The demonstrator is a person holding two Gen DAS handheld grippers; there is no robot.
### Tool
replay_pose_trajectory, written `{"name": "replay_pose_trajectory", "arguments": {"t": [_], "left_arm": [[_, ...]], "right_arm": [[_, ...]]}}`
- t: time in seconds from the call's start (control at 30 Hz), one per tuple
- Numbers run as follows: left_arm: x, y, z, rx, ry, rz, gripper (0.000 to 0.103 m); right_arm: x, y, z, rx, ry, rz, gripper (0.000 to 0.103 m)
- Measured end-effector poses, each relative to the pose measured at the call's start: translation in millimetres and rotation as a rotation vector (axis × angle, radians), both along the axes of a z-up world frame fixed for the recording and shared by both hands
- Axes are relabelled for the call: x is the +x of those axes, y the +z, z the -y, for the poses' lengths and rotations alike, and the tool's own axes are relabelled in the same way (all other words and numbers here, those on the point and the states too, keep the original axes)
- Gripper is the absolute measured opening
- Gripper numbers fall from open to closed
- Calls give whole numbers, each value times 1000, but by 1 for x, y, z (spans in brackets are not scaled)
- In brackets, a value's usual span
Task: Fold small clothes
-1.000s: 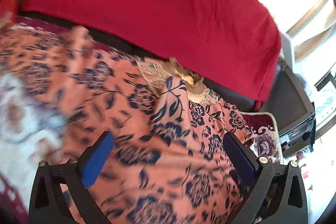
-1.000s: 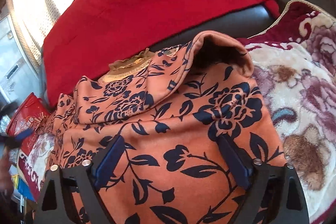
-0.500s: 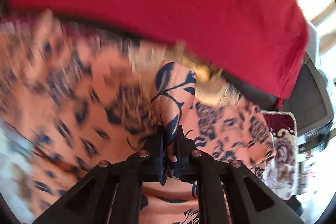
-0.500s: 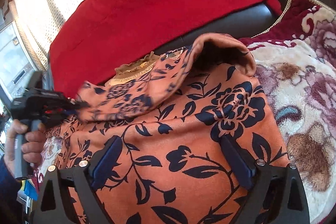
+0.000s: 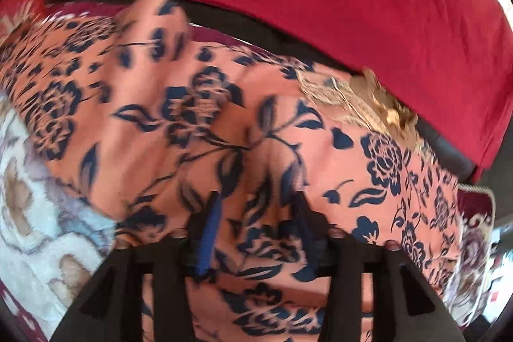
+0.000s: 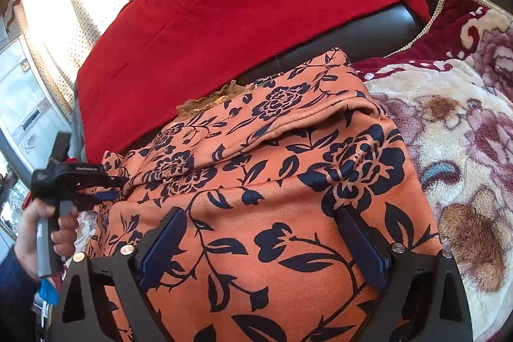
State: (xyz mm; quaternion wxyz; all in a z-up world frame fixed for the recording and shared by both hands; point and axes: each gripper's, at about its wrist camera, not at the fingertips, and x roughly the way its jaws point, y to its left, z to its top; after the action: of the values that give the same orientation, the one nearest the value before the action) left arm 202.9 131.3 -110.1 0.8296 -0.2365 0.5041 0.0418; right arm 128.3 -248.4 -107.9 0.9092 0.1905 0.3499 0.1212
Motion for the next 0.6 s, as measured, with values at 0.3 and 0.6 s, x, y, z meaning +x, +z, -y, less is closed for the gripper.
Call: {"name": "replay_pose_trajectory", "arguments": {"t": [0.3,0.6], "left_arm": [[1,-4,-17,-74,-52,6,50],[-7,37,-4,39,-38,180,3]], "right_arm": [[-1,1,0,13,-2,5,98],[-1,0,1,29,-3,9,98]]}}
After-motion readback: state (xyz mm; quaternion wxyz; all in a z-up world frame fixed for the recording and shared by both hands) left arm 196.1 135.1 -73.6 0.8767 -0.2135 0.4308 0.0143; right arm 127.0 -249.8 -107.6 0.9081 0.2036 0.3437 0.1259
